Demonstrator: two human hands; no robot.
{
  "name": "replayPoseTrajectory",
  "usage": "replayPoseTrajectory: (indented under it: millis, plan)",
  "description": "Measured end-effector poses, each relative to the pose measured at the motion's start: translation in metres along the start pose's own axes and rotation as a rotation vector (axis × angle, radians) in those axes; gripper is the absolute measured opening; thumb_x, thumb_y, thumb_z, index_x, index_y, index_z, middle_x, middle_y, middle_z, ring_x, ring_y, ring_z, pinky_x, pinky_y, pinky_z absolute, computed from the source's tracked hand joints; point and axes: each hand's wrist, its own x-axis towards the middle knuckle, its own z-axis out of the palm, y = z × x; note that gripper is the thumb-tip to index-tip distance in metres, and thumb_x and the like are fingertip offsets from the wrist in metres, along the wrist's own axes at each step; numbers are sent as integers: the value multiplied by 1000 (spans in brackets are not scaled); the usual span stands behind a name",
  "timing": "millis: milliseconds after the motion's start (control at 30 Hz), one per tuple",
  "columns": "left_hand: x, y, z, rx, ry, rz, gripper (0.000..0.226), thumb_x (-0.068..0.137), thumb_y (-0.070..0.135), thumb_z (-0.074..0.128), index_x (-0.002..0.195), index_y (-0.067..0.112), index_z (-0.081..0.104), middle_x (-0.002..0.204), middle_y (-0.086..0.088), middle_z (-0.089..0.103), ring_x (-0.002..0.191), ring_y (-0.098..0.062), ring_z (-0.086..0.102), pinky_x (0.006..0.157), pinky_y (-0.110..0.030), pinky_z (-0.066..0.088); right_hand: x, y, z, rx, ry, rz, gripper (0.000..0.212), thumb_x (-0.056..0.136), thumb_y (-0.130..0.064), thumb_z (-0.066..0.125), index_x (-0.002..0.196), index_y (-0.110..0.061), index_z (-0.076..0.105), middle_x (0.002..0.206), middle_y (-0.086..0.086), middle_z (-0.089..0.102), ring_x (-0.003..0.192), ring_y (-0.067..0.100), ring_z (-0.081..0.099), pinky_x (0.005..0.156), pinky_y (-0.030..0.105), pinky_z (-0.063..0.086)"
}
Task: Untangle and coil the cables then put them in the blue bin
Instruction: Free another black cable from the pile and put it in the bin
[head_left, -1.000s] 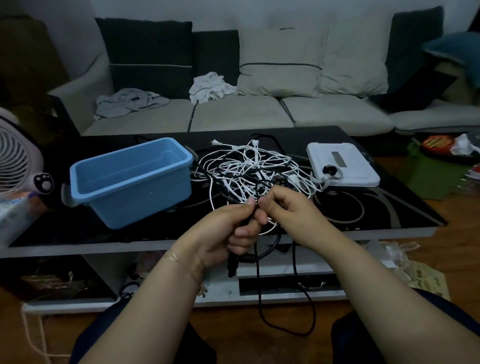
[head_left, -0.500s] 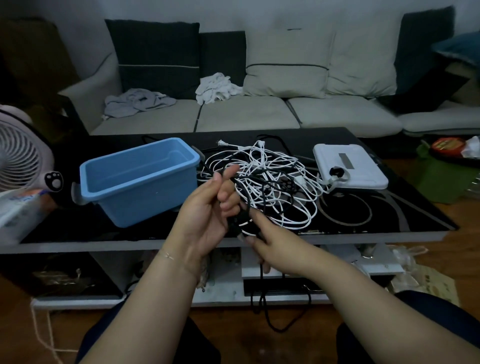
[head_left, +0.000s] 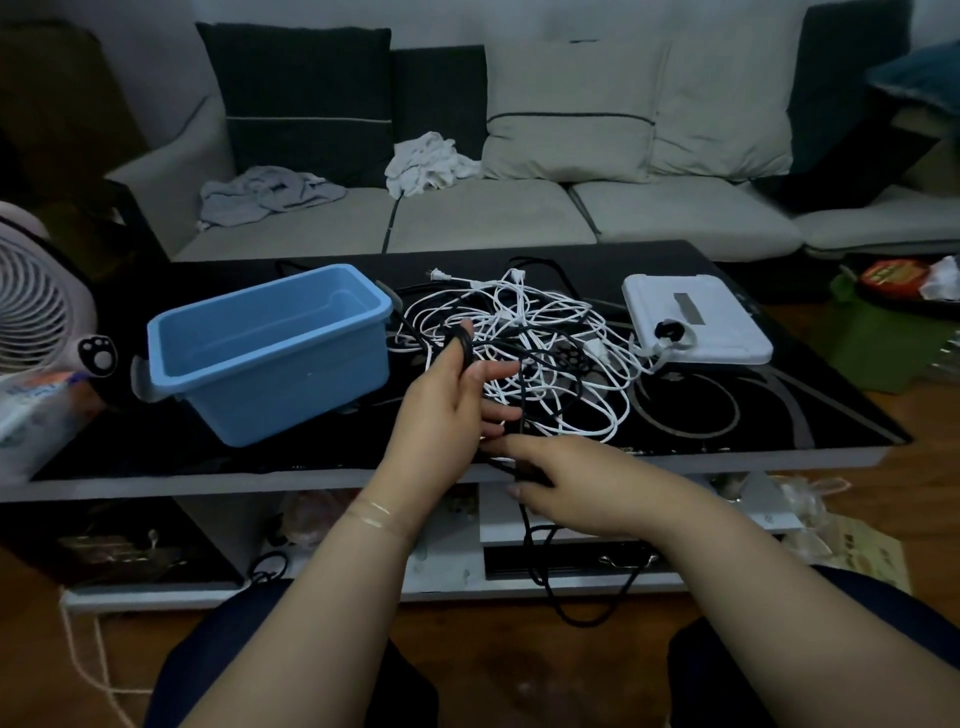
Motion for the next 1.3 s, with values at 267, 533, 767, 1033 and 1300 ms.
replayPoseTrajectory:
  millis: [267,533,767,1033,1300]
  plan:
    - [-1,-1,8,559,-133,161,65,99,11,43,152,37,17,114,8,70,89,-8,67,81,-28,53,-3,-3,-11,161,209,13,11,92,-32,57,83,-26,58,68,-5,66,66,8,64,72,36,53]
    - [-3,-2,10,255,-272,-57,24,104,25,38,120,27,56,73,8,67,56,-14,64,56,-29,52,-10,2,-18,395,117,-82,11,90,-21,63,82,-26,69,88,-10,70,86,2,62,83,27,47]
    - [-4,7,13,44,-424,-155,42,103,38,30,72,17,47,46,10,45,40,-4,32,43,-19,28,-9,13,-32,254,416,70,31,66,-54,69,85,-35,53,66,-9,57,61,8,52,62,32,42]
    - [-8,11,6,-328,-532,-254,34,99,33,33,76,11,46,47,7,29,41,-7,27,41,-18,21,-7,17,-37,454,310,-141,12,92,-29,56,83,-24,62,73,-16,63,71,-7,53,71,14,40]
    - [-5,13,-7,-728,-623,-358,36,89,39,53,94,8,71,39,10,28,34,-1,26,36,-12,23,8,0,-14,743,460,-162,39,86,-46,42,75,-10,54,67,-7,49,67,3,42,67,24,35]
